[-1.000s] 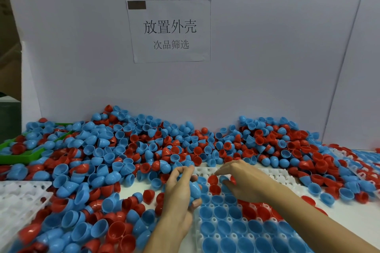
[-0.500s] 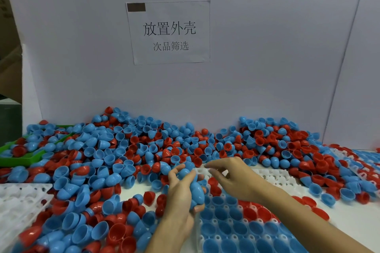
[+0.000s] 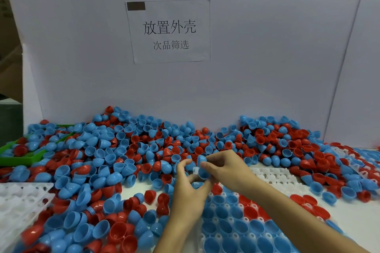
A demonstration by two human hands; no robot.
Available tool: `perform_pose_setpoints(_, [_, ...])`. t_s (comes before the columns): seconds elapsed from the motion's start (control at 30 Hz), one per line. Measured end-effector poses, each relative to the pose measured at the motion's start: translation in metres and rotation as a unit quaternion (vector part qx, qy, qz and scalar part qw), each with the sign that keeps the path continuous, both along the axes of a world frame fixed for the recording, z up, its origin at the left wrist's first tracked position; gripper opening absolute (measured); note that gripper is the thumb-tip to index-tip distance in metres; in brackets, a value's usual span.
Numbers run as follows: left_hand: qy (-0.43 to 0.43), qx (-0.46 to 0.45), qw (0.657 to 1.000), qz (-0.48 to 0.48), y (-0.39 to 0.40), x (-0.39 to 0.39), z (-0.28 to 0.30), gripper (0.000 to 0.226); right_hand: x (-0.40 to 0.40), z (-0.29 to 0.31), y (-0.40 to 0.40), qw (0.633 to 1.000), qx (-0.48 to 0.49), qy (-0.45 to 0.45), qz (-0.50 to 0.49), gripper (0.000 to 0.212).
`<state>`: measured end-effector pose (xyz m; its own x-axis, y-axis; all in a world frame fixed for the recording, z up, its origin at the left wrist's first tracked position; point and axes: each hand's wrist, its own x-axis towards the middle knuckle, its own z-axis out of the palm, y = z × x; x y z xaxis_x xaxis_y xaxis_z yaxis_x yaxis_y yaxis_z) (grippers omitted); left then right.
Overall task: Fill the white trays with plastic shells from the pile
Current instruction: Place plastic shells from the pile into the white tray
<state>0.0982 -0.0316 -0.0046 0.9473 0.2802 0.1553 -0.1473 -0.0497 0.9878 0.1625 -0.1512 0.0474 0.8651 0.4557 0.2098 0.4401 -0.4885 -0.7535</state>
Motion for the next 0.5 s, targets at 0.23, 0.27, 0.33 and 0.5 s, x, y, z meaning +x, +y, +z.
perform_pose_setpoints(0.23, [0.041,-0.118,0.992,-0.006,0.0002,0.0011,0.0044,0.026,0.0,-0.0034,-0.0048,0.998,0.049,0.016,-0.033,0.032])
perform_pose_setpoints(0.27, [0.042,-0.144,0.989,-0.003,0.0007,0.0021,0.004,0.022,0.0001,-0.0037,-0.0056,0.998,0.054,0.012,-0.031,0.033])
perform_pose_setpoints(0.33, [0.044,-0.164,0.985,-0.002,0.0011,0.0011,0.0056,0.016,-0.0008,-0.0035,-0.0071,0.998,0.056,0.004,-0.021,0.03])
perform_pose_setpoints(0.5, [0.04,-0.193,0.98,-0.021,-0.0007,-0.0017,0.0098,0.001,-0.002,-0.0025,-0.0069,0.997,-0.014,-0.07,-0.017,0.024])
